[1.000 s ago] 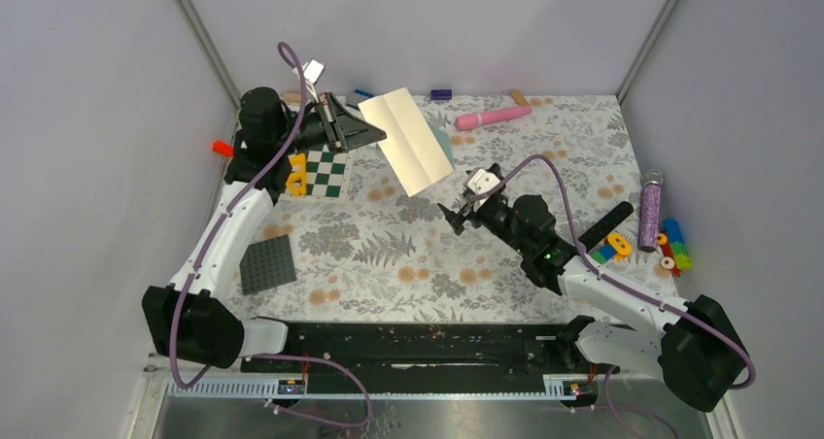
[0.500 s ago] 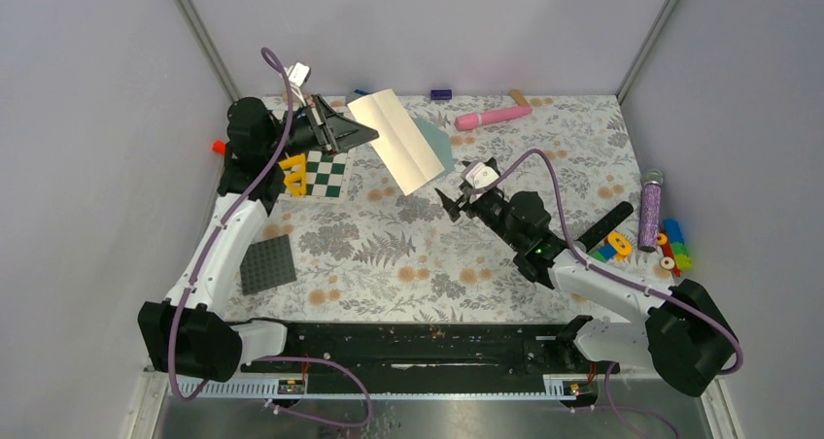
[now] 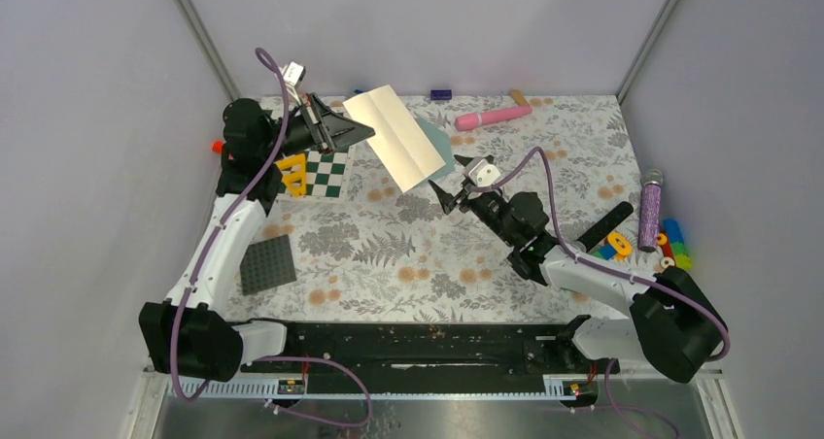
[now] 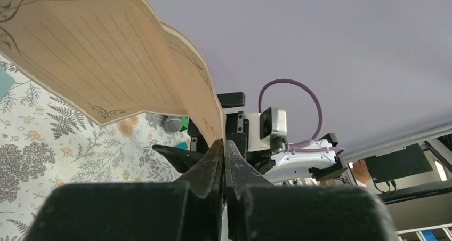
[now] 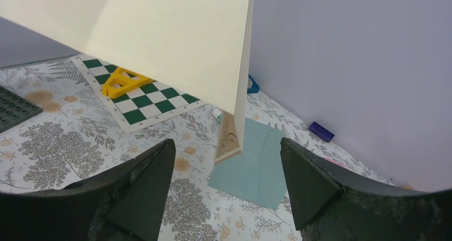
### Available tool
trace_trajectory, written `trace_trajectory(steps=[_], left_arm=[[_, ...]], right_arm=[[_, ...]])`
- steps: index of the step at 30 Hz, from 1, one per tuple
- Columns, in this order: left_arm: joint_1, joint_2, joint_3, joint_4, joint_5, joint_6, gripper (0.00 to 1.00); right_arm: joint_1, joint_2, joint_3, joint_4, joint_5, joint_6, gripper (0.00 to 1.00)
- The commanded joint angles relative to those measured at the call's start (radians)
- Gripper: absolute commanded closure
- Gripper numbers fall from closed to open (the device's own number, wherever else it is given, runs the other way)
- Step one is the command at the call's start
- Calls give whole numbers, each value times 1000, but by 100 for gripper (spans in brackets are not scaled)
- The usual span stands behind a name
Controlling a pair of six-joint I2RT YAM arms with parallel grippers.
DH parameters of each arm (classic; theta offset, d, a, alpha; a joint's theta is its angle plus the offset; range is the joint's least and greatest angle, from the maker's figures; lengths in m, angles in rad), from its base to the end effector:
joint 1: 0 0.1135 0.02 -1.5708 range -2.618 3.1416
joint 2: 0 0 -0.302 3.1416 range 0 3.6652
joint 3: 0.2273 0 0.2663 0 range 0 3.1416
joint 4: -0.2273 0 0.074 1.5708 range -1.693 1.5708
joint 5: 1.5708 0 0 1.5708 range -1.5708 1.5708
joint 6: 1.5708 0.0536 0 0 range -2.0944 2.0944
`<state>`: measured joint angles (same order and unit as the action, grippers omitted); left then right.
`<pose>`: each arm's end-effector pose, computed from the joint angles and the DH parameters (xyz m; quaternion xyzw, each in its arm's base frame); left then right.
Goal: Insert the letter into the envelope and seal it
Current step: Fold the letter.
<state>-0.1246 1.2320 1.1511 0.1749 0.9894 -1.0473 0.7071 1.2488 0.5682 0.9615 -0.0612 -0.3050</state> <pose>0.2783 -0.0800 0.4469 0.0507 0.6868 -0.6262 0.3656 0.2156 0.1885 0.3187 -0.3126 0.5137 0.1775 0.7790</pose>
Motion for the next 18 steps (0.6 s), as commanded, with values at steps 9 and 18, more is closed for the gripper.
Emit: trace_trajectory(steps=[9, 18], left_arm=[[24, -43, -8, 87, 29, -36, 100], [30, -50, -17, 87, 27, -30, 100]], right_arm=[[7, 47, 59, 132, 66, 14, 32], [7, 60, 74, 126, 4, 61, 35]])
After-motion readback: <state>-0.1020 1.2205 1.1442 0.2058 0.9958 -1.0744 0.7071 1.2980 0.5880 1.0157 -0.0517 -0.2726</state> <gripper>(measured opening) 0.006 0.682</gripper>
